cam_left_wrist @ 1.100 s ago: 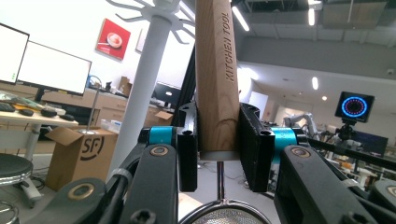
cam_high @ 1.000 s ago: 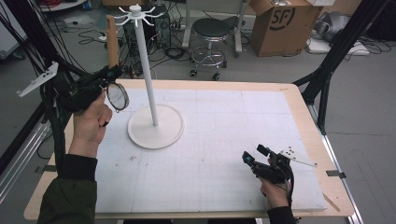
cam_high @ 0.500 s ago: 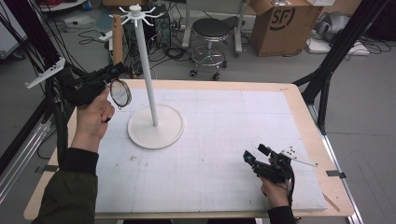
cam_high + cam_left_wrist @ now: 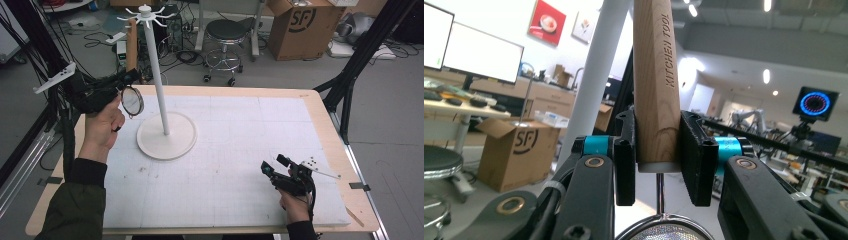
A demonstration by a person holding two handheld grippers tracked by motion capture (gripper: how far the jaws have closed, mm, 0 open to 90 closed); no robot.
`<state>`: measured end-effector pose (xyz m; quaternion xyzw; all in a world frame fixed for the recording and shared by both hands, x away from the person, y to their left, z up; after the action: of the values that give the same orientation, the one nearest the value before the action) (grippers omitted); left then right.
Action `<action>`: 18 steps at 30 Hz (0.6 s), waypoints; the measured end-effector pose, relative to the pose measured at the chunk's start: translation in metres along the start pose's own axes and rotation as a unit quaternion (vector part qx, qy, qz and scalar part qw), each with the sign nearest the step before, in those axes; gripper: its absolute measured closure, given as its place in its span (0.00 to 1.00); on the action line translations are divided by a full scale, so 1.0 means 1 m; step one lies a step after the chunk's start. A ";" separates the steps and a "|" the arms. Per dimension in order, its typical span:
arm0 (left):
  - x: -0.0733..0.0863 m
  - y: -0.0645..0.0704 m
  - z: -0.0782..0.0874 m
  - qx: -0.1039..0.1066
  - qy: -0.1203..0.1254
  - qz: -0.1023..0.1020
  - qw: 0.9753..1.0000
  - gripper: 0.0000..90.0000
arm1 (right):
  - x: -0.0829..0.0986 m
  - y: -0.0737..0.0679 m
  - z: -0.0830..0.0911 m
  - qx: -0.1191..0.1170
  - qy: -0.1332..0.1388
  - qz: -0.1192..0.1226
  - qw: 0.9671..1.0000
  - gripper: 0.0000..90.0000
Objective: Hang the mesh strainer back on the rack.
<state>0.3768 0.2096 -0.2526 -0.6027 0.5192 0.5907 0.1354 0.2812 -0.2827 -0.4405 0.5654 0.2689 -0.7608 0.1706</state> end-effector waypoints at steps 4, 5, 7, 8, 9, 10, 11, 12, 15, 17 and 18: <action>0.001 -0.001 -0.003 0.002 0.002 0.002 1.000 0.79 | 0.000 0.001 0.001 0.002 0.001 -0.002 1.000 0.16; 0.002 -0.001 -0.003 0.003 0.001 0.004 1.000 0.79 | 0.000 0.001 0.001 0.002 0.001 -0.001 1.000 0.16; 0.002 -0.002 -0.004 0.003 0.000 0.009 1.000 0.79 | 0.000 0.000 0.001 0.001 0.001 -0.002 1.000 0.16; 0.002 -0.003 -0.004 -0.001 -0.002 0.010 1.000 0.79 | 0.000 0.000 0.001 0.001 0.001 -0.002 1.000 0.16; 0.003 -0.003 -0.005 -0.001 -0.002 0.011 1.000 0.79 | 0.000 0.001 0.001 0.001 0.001 -0.002 1.000 0.16; 0.003 -0.004 -0.005 -0.002 -0.005 0.013 1.000 0.79 | 0.000 0.001 0.001 0.001 0.001 -0.002 1.000 0.16; 0.003 -0.004 -0.005 -0.002 -0.005 0.016 1.000 0.78 | 0.000 0.001 0.001 0.001 0.001 -0.002 1.000 0.16; 0.003 -0.004 -0.006 -0.002 -0.006 0.016 1.000 0.78 | 0.000 0.001 0.001 0.001 0.001 -0.002 1.000 0.16; 0.003 -0.003 -0.006 -0.005 -0.009 0.016 1.000 0.78 | 0.000 0.000 0.001 0.001 -0.002 -0.002 1.000 0.16; 0.003 -0.003 -0.006 -0.010 -0.011 0.019 1.000 0.75 | 0.000 0.000 0.000 0.000 -0.002 0.000 1.000 0.16; 0.002 -0.003 -0.006 -0.010 -0.009 0.022 1.000 0.72 | 0.000 -0.001 -0.001 -0.001 -0.001 0.002 1.000 0.16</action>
<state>0.3824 0.2049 -0.2541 -0.5874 0.5245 0.6043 0.1210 0.2812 -0.2819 -0.4409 0.5649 0.2684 -0.7610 0.1725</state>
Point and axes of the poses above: each handheld gripper's, and its own axes: z roughly backward along the jaws, x roughly out of its underside, y roughly to its right, the point moved 3 cm from there along -z, roughly forward along the jaws, and after that the axes turned 10 degrees about z, right-handed, at the moved point
